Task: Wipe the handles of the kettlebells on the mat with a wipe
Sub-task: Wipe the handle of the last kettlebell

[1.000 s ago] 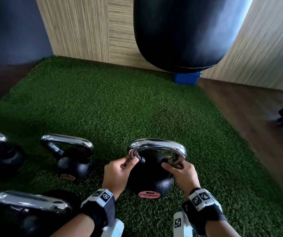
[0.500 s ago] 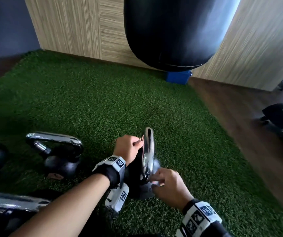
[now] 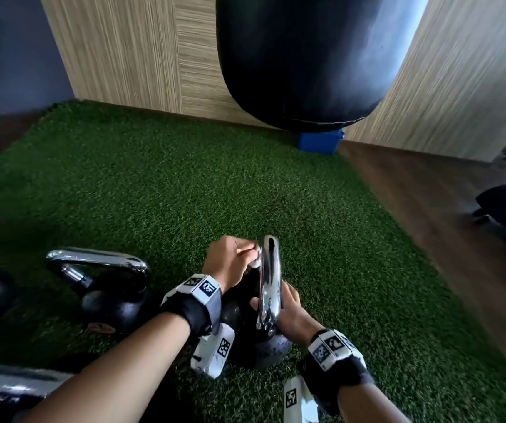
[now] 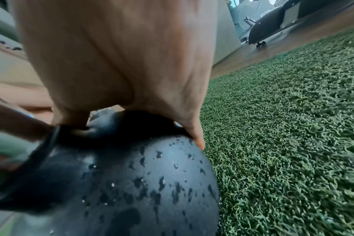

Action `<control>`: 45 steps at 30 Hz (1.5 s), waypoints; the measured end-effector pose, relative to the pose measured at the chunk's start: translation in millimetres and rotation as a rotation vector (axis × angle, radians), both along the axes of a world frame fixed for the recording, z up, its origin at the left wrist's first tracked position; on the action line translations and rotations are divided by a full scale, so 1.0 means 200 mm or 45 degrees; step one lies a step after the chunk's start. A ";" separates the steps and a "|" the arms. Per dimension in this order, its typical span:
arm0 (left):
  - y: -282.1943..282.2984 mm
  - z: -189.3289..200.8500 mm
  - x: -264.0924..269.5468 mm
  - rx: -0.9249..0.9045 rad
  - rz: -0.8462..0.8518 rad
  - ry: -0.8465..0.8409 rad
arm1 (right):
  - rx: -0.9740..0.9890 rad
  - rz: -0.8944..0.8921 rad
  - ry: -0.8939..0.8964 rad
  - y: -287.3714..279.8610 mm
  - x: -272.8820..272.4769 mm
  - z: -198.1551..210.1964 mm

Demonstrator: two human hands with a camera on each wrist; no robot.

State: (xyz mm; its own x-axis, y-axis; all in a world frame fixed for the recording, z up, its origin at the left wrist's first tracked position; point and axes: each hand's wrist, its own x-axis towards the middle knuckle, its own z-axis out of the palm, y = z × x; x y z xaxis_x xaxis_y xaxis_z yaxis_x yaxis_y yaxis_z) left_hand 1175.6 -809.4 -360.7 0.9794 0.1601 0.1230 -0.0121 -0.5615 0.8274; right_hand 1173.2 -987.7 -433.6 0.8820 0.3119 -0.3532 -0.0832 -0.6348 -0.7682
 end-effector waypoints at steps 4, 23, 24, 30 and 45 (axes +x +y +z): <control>-0.01 -0.02 -0.01 -0.147 0.061 -0.079 | 0.024 -0.016 0.008 0.00 -0.01 0.00; 0.06 0.19 -0.12 -0.685 -0.117 0.150 | 0.136 -0.116 0.007 0.00 -0.02 -0.03; 0.06 0.19 -0.13 -0.734 -0.126 0.186 | 0.138 -0.121 0.006 0.00 -0.02 -0.04; 0.13 0.20 -0.27 -0.773 -0.469 0.390 | 0.107 -0.117 -0.024 0.01 -0.02 -0.03; 0.12 -0.06 -0.49 -0.574 -0.495 0.148 | 0.136 -0.092 0.010 -0.01 -0.02 -0.03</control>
